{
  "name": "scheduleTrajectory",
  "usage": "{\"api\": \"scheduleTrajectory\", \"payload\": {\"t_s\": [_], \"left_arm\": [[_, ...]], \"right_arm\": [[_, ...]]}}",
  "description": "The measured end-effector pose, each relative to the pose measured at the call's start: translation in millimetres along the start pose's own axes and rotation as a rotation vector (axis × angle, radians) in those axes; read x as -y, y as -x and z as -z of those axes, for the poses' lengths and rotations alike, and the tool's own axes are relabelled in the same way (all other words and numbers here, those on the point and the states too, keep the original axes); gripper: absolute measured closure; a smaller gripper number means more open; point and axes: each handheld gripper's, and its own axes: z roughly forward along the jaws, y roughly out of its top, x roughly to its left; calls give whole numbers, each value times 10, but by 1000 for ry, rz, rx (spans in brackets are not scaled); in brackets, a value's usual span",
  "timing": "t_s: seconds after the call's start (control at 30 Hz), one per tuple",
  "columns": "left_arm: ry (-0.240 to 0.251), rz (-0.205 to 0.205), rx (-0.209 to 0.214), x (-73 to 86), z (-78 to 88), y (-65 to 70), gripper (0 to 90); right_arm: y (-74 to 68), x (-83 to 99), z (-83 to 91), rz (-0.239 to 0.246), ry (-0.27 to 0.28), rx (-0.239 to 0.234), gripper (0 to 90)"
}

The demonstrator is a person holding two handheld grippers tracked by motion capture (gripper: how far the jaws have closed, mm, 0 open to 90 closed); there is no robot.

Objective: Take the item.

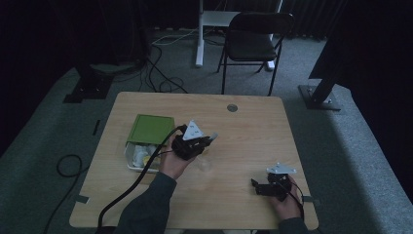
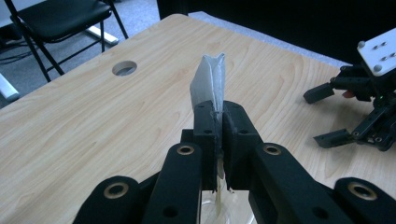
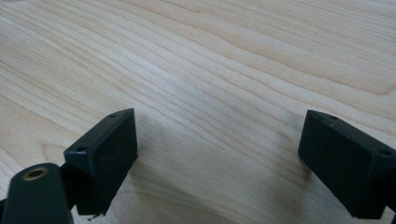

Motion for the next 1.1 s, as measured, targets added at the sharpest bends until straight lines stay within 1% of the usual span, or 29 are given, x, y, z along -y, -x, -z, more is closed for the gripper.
{"api": "scheduleTrajectory", "payload": {"t_s": [0.3, 0.63, 0.67, 0.7, 0.73, 0.77, 0.8, 0.93, 1.1], "left_arm": [[-17, -4, -1, 48, -43, 15, 860], [-27, 16, -2, 139, -61, -8, 849], [-26, 19, -1, 140, -62, -11, 834], [-25, 24, 4, 139, -65, -13, 787], [-25, 24, 4, 139, -65, -13, 712], [-24, 24, 2, 138, -64, -11, 712], [-22, 25, 3, 137, -60, -12, 662], [-14, 30, 0, 130, -44, -17, 623], [-7, 34, -13, 132, 11, -19, 583]], "right_arm": [[0, 1, 0, 2, 1, 0, 113], [0, 1, 0, 2, 1, -1, 113], [0, 2, 0, 2, 1, -1, 113], [0, 2, 0, 2, 1, -1, 113], [0, 2, 0, 2, 1, -1, 113], [-1, 2, 0, 2, 1, -1, 113], [0, 1, 0, 3, 1, -1, 113], [0, 2, 0, 3, 1, -1, 113], [0, 2, 0, 3, 1, -1, 113]]}}
